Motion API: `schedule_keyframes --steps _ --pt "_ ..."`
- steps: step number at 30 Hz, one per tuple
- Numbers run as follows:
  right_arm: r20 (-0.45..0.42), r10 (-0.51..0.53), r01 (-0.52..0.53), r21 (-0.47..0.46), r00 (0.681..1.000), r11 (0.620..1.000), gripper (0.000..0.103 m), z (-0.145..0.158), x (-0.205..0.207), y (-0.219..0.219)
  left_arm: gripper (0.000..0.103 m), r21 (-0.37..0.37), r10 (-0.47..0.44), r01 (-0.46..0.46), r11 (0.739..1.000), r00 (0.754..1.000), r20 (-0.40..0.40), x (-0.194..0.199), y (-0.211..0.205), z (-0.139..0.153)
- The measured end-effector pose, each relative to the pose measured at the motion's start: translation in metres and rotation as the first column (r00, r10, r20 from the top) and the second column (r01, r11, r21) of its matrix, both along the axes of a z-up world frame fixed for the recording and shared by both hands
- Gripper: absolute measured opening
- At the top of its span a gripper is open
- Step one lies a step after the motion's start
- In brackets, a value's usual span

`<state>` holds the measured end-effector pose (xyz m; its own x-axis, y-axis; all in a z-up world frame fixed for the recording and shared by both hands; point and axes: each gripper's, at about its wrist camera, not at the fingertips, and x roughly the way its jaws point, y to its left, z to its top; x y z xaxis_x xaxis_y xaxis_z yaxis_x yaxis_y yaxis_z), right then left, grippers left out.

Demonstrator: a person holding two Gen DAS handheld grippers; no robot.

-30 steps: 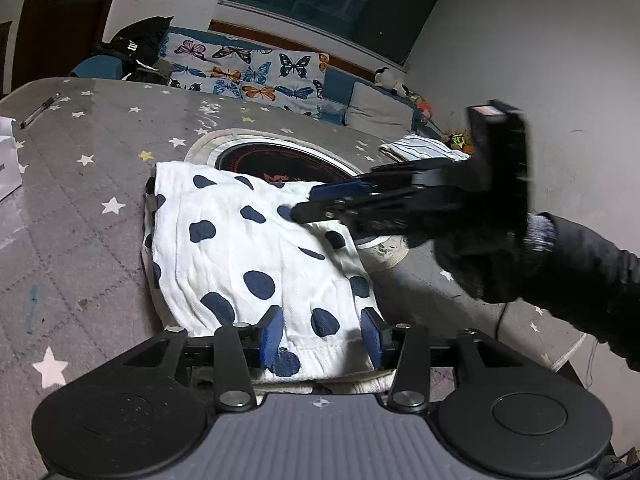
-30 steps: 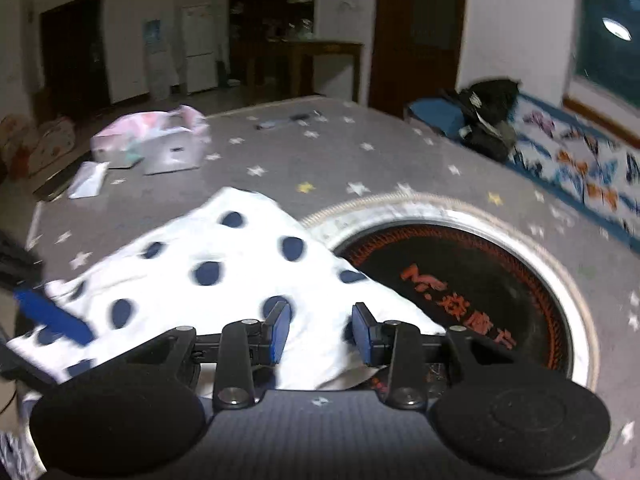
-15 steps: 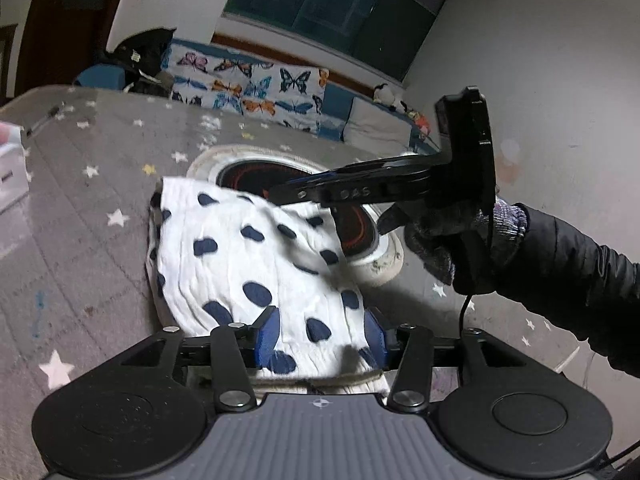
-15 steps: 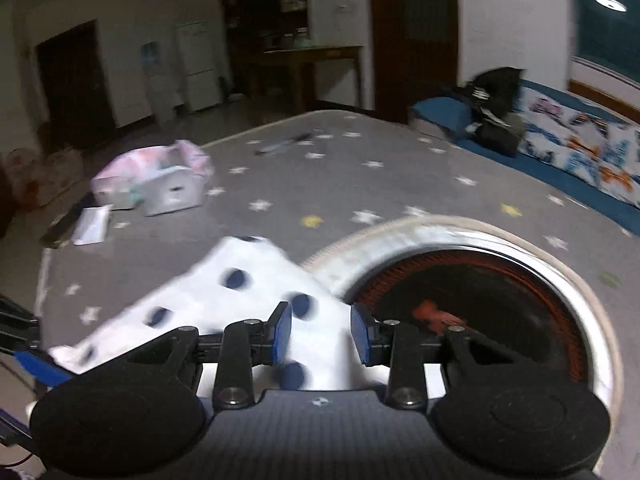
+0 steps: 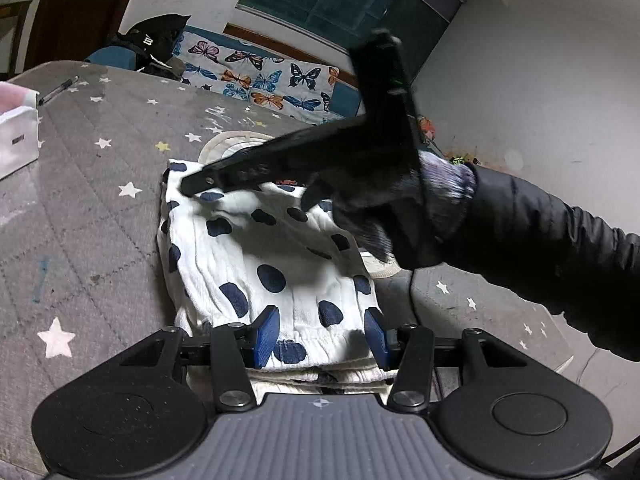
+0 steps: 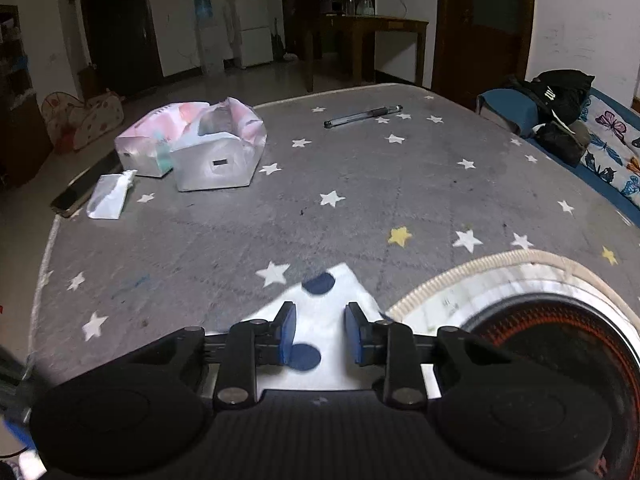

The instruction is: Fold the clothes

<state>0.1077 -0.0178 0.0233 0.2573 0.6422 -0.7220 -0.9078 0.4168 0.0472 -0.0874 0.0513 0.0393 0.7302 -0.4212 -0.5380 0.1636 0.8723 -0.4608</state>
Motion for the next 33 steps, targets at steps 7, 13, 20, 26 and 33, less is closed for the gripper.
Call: schedule_keyframes --steps 7,13,20,26,33 --pt "0.006 -0.018 0.018 0.016 1.000 1.000 0.026 0.002 0.011 0.010 0.051 -0.009 0.004 -0.004 1.000 1.000 0.000 -0.002 0.001 0.000" --pt "0.036 -0.034 0.032 0.048 0.999 0.998 0.027 0.024 -0.001 -0.016 0.054 0.003 0.009 -0.009 1.000 0.999 0.036 -0.008 0.000 0.010" --pt "0.032 0.000 -0.002 0.037 1.000 0.999 0.029 0.024 -0.038 -0.050 0.057 0.018 0.058 -0.059 0.998 0.994 0.089 -0.018 0.008 0.027" --pt "0.019 0.066 -0.067 0.062 0.998 0.996 0.031 0.015 -0.081 -0.057 0.060 0.033 0.107 -0.112 0.993 0.986 0.126 -0.023 0.017 0.040" --pt "0.007 0.127 -0.127 0.090 0.992 0.988 0.033 0.016 -0.118 -0.064 0.061 0.036 0.163 -0.170 0.985 0.975 0.154 -0.018 0.027 0.049"
